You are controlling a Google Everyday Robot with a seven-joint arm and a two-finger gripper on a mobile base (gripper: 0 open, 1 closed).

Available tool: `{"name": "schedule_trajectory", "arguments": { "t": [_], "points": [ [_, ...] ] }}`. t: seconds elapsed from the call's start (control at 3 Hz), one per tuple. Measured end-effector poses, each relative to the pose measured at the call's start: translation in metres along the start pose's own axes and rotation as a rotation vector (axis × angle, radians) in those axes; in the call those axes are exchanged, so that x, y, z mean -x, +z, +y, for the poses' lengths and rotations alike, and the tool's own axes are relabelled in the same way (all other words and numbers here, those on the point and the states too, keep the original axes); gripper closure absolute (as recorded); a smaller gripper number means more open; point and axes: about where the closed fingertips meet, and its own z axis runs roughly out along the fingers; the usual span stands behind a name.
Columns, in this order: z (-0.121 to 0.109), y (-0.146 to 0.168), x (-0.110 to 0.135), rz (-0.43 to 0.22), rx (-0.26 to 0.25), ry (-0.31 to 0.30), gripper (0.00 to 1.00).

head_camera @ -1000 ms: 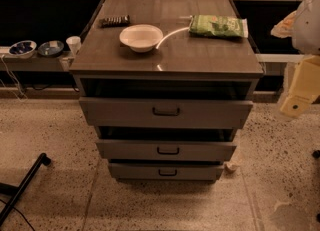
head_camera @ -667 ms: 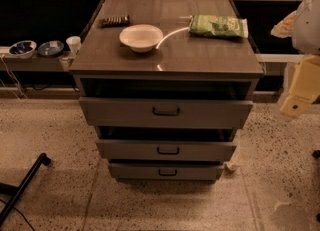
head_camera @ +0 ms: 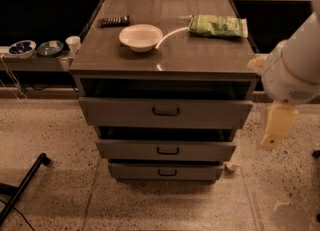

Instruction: Open top drawer

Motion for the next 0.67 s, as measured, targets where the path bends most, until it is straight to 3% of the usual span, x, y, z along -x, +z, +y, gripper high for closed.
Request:
{"name": "schedule_trajectory", "arguments": {
  "t": [0.33,0.67],
  "points": [
    [0.002,0.031,0.002,-0.009,-0.034,-0.038,0.00],
    [-0.005,0.047,0.005,0.023,0.006,-0.042,0.00]
  ]
}}
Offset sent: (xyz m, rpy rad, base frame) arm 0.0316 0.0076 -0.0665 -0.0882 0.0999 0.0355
